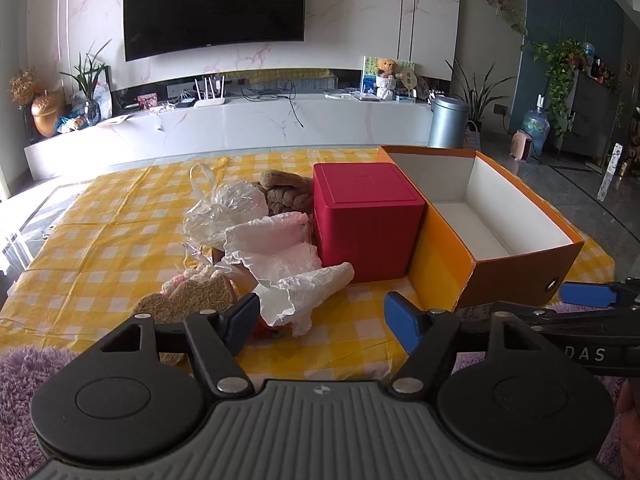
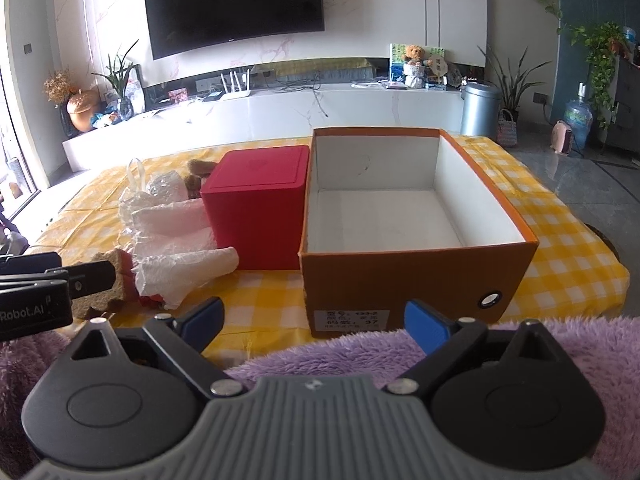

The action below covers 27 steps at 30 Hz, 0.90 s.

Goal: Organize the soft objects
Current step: 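Grasp the brown pad with the left tool while the right tool grasps the white cloth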

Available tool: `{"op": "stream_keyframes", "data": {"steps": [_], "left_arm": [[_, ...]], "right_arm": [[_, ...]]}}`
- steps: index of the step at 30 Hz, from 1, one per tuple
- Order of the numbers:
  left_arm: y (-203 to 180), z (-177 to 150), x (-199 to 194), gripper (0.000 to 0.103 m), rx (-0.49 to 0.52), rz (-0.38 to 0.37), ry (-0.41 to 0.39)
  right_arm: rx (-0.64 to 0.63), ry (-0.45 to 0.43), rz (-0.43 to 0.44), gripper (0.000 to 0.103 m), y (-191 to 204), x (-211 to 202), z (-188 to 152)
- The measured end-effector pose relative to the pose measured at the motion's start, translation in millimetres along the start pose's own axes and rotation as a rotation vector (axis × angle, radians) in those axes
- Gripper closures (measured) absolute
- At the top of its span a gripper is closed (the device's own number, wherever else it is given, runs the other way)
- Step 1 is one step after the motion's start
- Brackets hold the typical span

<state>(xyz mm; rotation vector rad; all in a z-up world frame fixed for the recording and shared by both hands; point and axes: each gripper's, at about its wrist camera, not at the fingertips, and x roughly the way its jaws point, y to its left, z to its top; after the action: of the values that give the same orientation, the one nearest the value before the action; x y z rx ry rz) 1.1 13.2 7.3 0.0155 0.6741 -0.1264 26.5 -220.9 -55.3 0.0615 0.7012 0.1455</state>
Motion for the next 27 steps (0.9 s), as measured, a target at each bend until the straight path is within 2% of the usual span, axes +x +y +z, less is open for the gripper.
{"op": "stream_keyframes", "data": {"steps": [3, 7, 8, 9, 11, 15, 18, 21, 27], "left_arm": [[16.3, 7.4, 5.8, 0.036, -0.005, -0.052, 0.067], [42.6, 20.4, 23.2, 0.039, 0.014, -0.090, 0.185], [46.5, 23.1, 28.3, 0.036, 0.037, -0.096, 0.216], [52.0, 26.5, 35.2, 0.027, 0.085, -0.096, 0.259], [57.2, 30.6, 44.6, 0.017, 0.172, -0.080, 0.295], [71.9, 31.8, 70.7, 0.007, 0.368, -0.058, 0.360], [80.8, 25.9, 96.2, 0.007, 0.485, -0.089, 0.416], [88.0, 19.8, 120.1, 0.007, 0.518, -0.106, 0.480], [90.2, 8.1, 150.5, 0.007, 0.601, -0.064, 0.517]], "right_arm": [[-0.008, 0.065, 0.063, 0.029, 7.6, 9.2, 7.7], [-0.044, 0.102, 0.134, 0.033, 27.1, 22.7, 19.5], [-0.052, 0.107, 0.147, 0.033, 32.0, 26.4, 22.6], [-0.058, 0.114, 0.158, 0.033, 37.0, 30.7, 25.5], [-0.072, 0.133, 0.176, 0.033, 46.6, 40.6, 30.1], [-0.109, 0.188, 0.195, 0.033, 68.8, 65.7, 35.2], [-0.113, 0.230, 0.206, 0.031, 81.1, 84.8, 37.2], [-0.124, 0.263, 0.210, 0.030, 91.6, 100.7, 36.3], [-0.138, 0.333, 0.208, 0.028, 103.8, 132.1, 33.0]]}}
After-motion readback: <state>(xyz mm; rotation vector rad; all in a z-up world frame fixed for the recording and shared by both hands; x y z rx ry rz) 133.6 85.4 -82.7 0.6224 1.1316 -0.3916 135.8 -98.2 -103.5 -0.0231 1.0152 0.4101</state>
